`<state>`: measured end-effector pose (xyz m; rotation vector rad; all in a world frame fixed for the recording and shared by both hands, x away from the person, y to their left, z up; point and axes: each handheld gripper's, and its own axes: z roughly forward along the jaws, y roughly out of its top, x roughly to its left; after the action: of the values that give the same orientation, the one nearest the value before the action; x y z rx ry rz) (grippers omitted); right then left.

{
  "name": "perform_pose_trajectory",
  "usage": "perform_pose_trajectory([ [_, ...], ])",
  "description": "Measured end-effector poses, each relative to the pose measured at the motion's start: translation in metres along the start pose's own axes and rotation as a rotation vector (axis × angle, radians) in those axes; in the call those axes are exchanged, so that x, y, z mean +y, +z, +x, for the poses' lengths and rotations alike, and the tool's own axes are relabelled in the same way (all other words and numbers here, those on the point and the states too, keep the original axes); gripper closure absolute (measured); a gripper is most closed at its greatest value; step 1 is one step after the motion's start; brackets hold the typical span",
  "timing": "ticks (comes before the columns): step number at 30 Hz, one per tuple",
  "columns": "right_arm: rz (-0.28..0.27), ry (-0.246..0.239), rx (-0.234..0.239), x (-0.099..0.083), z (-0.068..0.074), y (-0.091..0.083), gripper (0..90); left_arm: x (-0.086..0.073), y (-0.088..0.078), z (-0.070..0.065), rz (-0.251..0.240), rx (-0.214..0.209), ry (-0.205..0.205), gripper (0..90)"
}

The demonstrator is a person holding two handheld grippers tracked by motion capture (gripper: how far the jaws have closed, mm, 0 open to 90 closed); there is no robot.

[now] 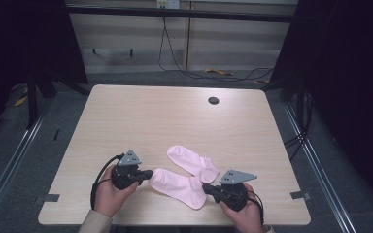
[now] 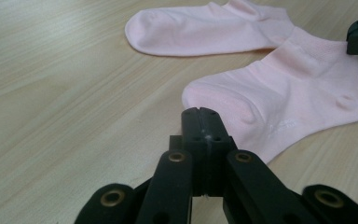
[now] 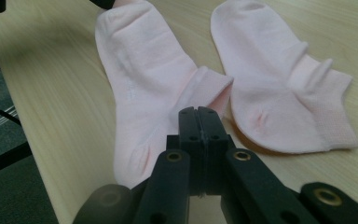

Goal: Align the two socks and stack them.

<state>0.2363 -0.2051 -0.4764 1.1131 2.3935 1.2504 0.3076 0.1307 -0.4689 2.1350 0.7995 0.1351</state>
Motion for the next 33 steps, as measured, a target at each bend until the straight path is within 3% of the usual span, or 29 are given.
perform_pose_trajectory([
  [9, -0.020, 0.007, 0.019, 0.005, -0.002, -0.003, 90.0, 0.008, -0.001, -0.001, -0.005, -0.012, -0.009, 90.0],
  [18, -0.037, -0.003, 0.015, 0.013, -0.004, -0.008, 90.0, 0.032, -0.008, -0.001, -0.034, -0.012, 0.001, 90.0],
  [33, -0.068, -0.006, -0.020, 0.022, -0.013, -0.015, 90.0, 0.053, 0.005, 0.003, -0.036, -0.015, 0.009, 90.0],
])
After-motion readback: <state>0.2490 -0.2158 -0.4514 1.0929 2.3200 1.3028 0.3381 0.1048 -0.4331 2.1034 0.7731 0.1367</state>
